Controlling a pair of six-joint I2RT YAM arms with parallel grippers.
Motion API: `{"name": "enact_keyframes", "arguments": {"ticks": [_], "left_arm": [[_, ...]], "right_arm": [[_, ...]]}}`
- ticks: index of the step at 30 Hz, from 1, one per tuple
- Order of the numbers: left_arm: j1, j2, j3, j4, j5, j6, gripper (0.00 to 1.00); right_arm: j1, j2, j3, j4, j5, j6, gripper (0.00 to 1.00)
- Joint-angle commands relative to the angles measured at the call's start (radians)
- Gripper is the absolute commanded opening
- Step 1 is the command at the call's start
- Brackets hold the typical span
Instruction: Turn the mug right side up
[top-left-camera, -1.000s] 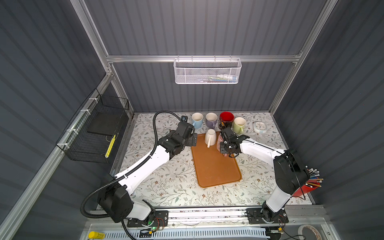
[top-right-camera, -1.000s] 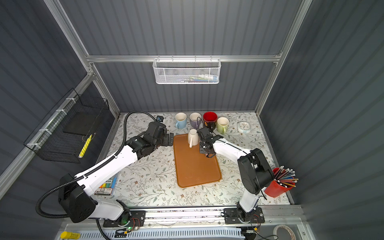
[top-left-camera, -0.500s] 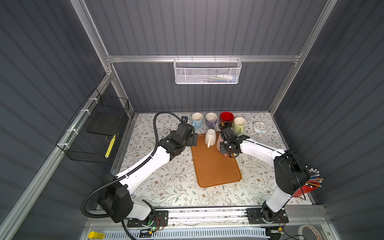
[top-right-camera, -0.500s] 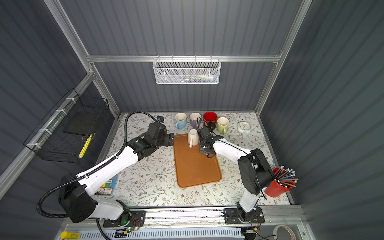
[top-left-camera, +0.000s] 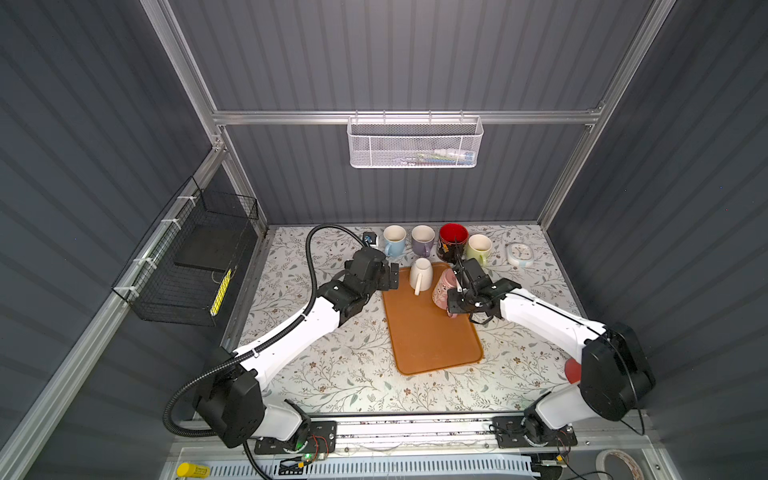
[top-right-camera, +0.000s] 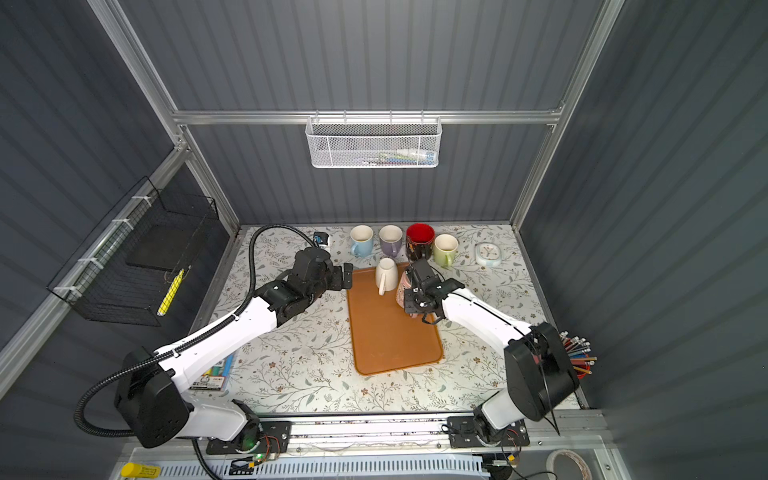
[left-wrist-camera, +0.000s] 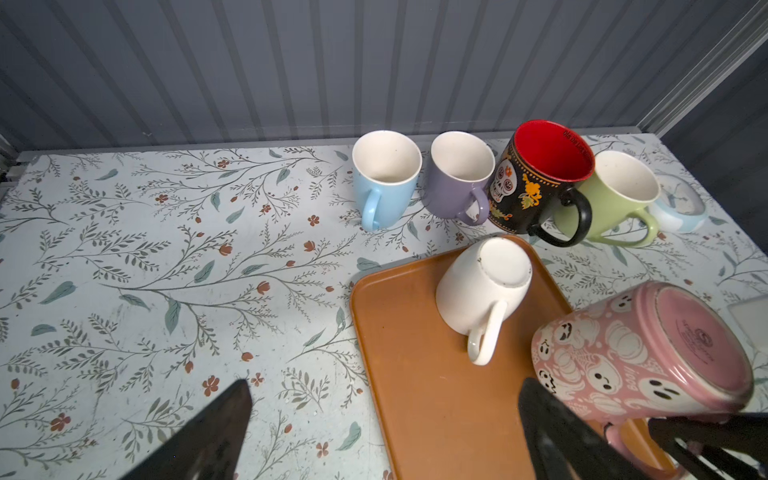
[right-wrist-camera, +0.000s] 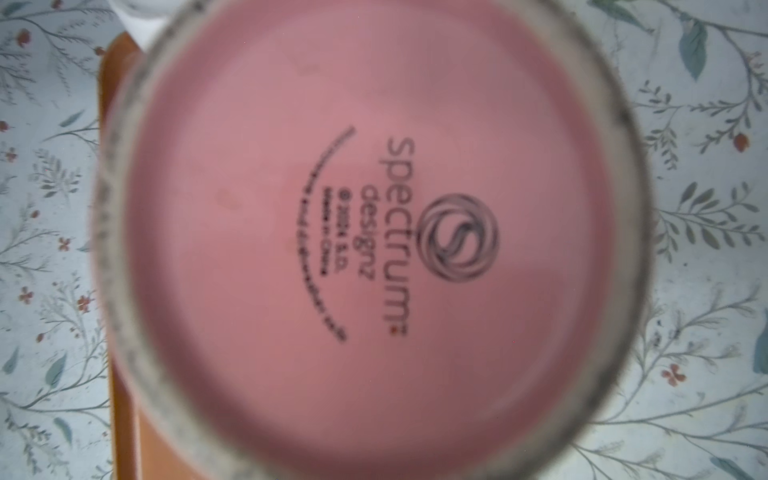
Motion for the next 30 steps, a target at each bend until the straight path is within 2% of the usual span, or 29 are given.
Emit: {"name": "enact_keyframes", "arguments": {"ticks": [1,13,16,19,22,24,27,29,30], "left_arm": [[-0.005,-0.014,-0.003,0.041,0.040,-0.021,1.00],[-0.005,0.032,0.078,0.018,0.147,-0.060,1.00],[-0.004,0.001,0.054,-0.012,0.163,-0.072,1.00],[0.002,-0.043,0.020,-0.063,0.134,-0.082,1.00],[0.036,-0.045,-0.005,-0.033,0.171,-0.092,1.00],[0.048,0.030,0.065,-0.027,0.202,-0.077,1.00],[0.048,0.185,0.245,-0.071,0.251,-0.066,1.00],[0.046,0.220,0.306,-0.038,0.315,-0.076,1.00],[0.046,0.211,0.290,0.002,0.339,-0.091,1.00]], "right_arm": [[-0.009,-0.056,0.009,0.069,-0.026,-0.022,0.00],[-0.036,-0.155,0.008,0.017,-0.082,-0.016,0.00],[-0.039,-0.186,-0.007,0.016,-0.097,-0.019,0.00],[-0.041,-0.199,-0.024,0.034,-0.121,-0.019,0.00],[-0.045,-0.202,-0.015,0.031,-0.138,-0.029,0.00],[-0.059,-0.207,-0.004,0.026,-0.153,-0.030,0.00],[-0.084,-0.228,0.018,0.009,-0.203,-0.023,0.00],[-0.090,-0.260,0.010,0.017,-0.199,-0.019,0.00],[-0.095,-0.278,0.003,0.027,-0.211,-0.014,0.00]]}}
